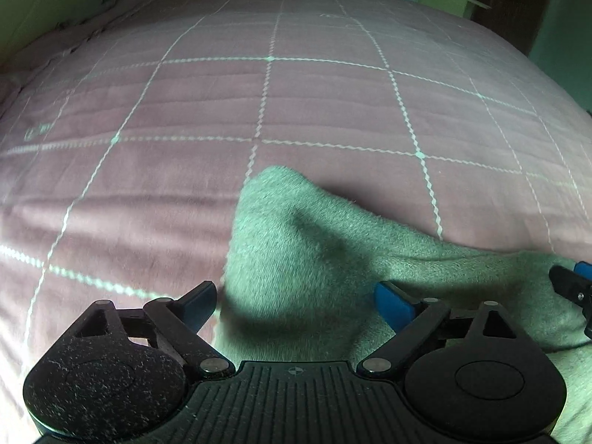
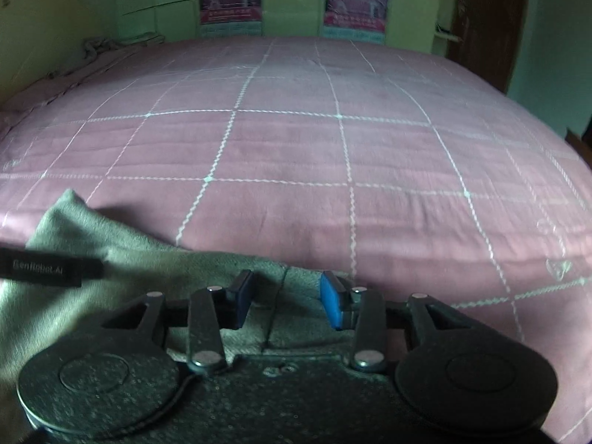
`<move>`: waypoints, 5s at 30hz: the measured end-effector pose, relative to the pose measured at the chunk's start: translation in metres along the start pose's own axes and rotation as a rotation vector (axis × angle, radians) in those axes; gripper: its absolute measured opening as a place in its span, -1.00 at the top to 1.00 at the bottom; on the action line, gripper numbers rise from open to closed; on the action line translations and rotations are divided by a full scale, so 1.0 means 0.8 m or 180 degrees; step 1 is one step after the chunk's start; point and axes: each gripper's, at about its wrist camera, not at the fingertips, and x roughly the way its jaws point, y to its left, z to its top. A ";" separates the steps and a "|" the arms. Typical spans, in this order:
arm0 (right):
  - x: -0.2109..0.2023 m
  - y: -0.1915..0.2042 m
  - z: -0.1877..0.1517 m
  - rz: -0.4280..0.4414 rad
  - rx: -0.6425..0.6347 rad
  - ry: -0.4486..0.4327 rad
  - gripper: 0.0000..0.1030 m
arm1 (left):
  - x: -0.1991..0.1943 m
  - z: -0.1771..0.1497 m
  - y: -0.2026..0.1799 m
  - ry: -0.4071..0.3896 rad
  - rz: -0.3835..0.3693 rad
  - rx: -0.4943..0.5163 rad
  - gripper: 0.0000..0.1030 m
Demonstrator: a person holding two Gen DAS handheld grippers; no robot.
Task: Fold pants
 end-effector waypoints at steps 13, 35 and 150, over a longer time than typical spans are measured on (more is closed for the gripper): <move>-0.090 -0.035 -0.043 0.0296 0.0066 -0.0085 -0.47 | -0.086 -0.086 0.057 -0.0066 -0.0111 -0.0129 -0.79; -0.073 -0.122 -0.101 0.1241 0.1380 0.0567 -0.72 | -0.072 -0.127 0.089 0.0415 -0.1063 -0.0760 -0.50; -0.121 -0.012 0.014 0.0497 0.0374 -0.0129 -0.41 | -0.197 0.002 -0.075 -0.0587 0.0197 0.0269 -1.00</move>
